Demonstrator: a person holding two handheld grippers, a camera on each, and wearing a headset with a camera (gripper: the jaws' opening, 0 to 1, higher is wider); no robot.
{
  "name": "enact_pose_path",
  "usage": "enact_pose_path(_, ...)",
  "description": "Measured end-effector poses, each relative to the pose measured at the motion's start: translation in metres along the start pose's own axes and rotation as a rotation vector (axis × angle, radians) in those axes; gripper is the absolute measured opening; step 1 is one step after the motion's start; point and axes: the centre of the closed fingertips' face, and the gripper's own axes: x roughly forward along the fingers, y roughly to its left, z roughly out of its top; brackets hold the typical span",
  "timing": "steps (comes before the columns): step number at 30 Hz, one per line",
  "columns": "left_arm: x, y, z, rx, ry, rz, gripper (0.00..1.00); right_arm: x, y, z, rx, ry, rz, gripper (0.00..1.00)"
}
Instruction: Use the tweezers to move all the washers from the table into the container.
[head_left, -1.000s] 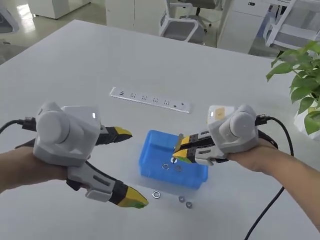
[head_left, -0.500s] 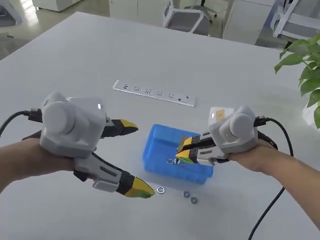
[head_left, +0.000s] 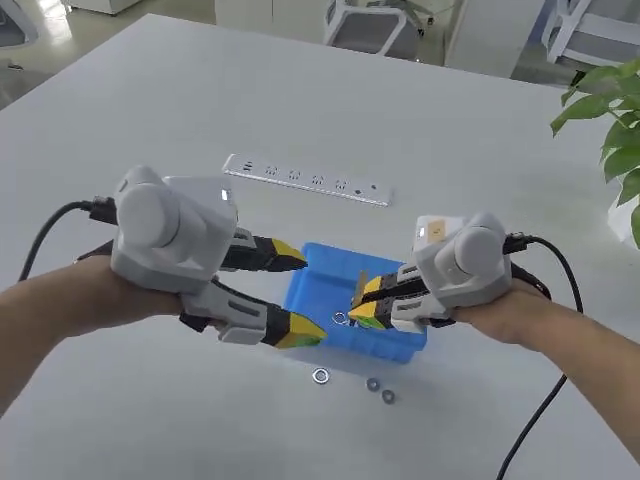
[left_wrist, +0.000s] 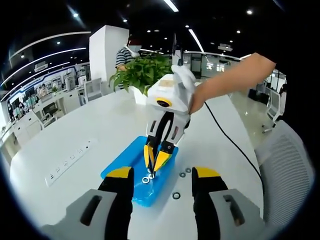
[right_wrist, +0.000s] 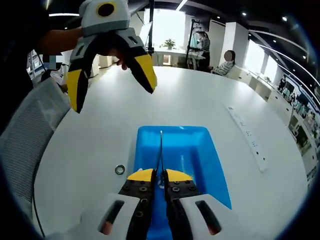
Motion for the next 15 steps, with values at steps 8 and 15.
enact_pose_path(8, 0.016, 0.010, 0.013, 0.054, -0.001, -0.011, 0.34, 0.001, 0.002, 0.000, -0.008, 0.004, 0.004, 0.08)
enact_pose_path(15, 0.029, 0.013, 0.016, 0.101, 0.015, -0.035, 0.27, 0.002, 0.002, 0.000, -0.016, 0.008, 0.006, 0.08)
